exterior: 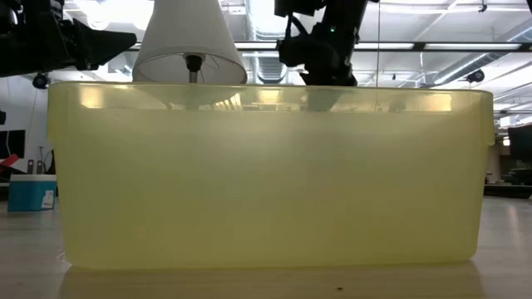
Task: Pick and place items into bin
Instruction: Put the right card reader box into the black bin
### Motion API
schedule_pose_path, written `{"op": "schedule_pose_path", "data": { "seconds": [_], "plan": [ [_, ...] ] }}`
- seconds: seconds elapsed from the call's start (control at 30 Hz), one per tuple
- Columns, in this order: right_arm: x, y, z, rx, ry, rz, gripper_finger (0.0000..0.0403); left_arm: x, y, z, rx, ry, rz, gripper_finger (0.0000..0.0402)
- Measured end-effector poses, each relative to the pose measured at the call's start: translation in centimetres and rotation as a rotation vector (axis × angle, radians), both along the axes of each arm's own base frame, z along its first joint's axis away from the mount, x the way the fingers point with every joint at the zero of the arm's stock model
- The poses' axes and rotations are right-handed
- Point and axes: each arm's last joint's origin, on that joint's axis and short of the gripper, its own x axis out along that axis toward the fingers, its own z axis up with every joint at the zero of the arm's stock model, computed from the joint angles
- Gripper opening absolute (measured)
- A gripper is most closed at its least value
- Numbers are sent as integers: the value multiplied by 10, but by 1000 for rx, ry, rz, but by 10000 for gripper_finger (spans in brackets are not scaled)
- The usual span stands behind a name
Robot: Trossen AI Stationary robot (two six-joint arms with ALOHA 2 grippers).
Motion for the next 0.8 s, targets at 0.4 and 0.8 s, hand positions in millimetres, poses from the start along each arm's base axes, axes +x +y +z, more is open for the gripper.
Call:
{"op": "schedule_pose_path", "data": {
  "seconds": [0.4,0.8],
  "plan": [
    [15,7,19,-87,-216,120,8,0,0,0,0,2,0,80],
    [25,7,25,-141,-341,209,8,0,0,0,0,2,0,80]
  ]
}}
